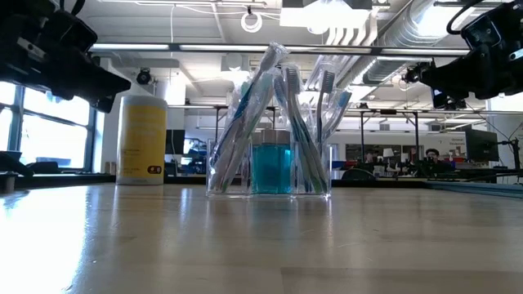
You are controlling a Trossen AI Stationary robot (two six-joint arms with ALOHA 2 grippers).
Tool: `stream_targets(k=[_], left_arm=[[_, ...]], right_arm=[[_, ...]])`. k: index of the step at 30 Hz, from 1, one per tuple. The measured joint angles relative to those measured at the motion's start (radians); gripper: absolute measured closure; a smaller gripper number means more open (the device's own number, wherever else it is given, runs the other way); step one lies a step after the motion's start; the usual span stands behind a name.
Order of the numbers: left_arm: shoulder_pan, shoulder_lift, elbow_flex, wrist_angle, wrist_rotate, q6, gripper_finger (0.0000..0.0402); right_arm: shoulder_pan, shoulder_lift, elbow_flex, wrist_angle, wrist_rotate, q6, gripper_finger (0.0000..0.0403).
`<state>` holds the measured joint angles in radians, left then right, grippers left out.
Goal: Pick & Place toothbrushing station
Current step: Return to Home Position
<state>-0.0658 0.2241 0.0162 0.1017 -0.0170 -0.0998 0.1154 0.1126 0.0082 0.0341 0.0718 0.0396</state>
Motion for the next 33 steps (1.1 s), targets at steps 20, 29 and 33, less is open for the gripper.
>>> stream_targets(k=[20,29,33], left_arm=[[0.0,0.022,0.005,-0.102,-0.01,0.043,0.0401],[0.0,0.022,0.005,-0.102,-0.01,0.043,0.0401],[0.0,0.022,0.005,-0.102,-0.01,0.043,0.0401]], right_arm=[[0.0,0.028,-0.001,-0.003,0.002,-0.01,0.0401],[0.0,0.028,-0.001,-0.002,0.004,-0.01,0.0401],[0.0,0.028,-0.002,-0.002,0.004,-0.01,0.0401]])
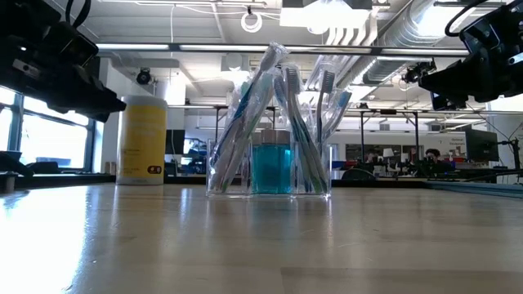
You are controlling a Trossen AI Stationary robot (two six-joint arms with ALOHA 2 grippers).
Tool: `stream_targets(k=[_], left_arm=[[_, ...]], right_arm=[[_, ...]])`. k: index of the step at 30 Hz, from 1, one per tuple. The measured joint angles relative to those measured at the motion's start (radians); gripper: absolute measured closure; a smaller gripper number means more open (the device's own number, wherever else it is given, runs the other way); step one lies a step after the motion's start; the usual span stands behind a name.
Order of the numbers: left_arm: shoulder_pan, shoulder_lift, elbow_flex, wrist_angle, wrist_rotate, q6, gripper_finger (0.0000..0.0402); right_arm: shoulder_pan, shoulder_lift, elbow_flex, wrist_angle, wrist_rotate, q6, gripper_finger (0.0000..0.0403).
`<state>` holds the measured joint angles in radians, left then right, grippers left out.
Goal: Pick & Place toothbrushing station
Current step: Return to Home Position
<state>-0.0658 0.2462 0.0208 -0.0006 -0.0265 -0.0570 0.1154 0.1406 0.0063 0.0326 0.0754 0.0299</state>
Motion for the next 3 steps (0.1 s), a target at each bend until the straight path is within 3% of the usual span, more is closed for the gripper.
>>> stream_targets(k=[3], left_arm=[[0.0,0.0,0.0,0.0,0.0,0.0,0.0401]], right_arm=[[0.0,0.0,0.0,0.0,0.0,0.0,0.0401]])
